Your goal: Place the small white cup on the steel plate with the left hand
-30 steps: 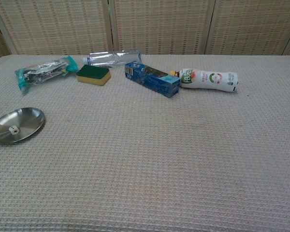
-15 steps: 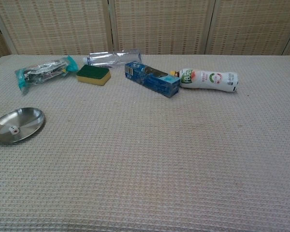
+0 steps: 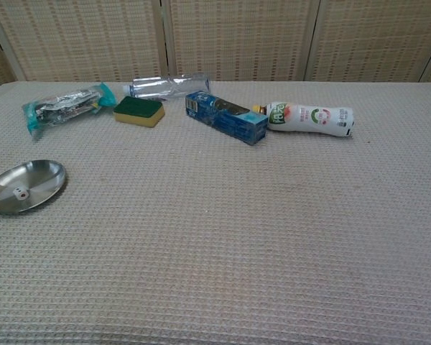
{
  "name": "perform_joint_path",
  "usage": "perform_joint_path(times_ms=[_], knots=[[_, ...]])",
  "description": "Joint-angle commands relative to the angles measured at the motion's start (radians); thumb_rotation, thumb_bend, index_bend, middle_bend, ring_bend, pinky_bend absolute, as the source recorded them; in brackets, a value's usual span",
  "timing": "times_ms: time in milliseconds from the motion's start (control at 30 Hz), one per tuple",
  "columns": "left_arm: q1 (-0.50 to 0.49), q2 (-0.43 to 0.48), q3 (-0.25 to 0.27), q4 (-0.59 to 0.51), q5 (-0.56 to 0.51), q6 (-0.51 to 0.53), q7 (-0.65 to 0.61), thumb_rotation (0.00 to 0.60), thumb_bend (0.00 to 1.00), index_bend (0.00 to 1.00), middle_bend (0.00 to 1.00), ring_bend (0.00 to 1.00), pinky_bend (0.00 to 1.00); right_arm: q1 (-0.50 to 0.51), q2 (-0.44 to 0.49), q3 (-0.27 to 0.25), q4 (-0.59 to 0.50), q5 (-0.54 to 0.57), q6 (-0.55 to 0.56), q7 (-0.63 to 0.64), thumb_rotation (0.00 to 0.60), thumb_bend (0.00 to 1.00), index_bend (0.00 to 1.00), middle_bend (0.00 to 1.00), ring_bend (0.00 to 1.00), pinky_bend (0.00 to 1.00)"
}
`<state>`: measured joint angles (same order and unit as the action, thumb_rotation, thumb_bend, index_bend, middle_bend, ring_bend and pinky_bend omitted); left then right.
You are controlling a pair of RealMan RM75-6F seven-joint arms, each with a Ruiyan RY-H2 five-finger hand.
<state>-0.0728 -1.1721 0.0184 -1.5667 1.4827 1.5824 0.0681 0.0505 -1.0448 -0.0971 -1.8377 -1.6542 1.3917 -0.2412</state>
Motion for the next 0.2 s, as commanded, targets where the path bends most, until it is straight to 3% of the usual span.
perform_joint_path(times_ms=[33,200], knots=[[0.034,0.013,0.018,-0.021,0.047,0.041,0.032,0.6,0.32,0.0,0.0,0.0,0.23,-0.001,-0.004,0.002,0.004,-0.005,0.006,-0.002,0.527,0.19,0.0,0.0,0.0,0.0],[0.036,0.016,0.015,-0.018,0.047,0.025,0.047,0.6,0.32,0.0,0.0,0.0,0.19,-0.004,-0.01,0.008,0.013,0.0,0.011,-0.006,0.525,0.19,0.0,0.0,0.0,0.0]])
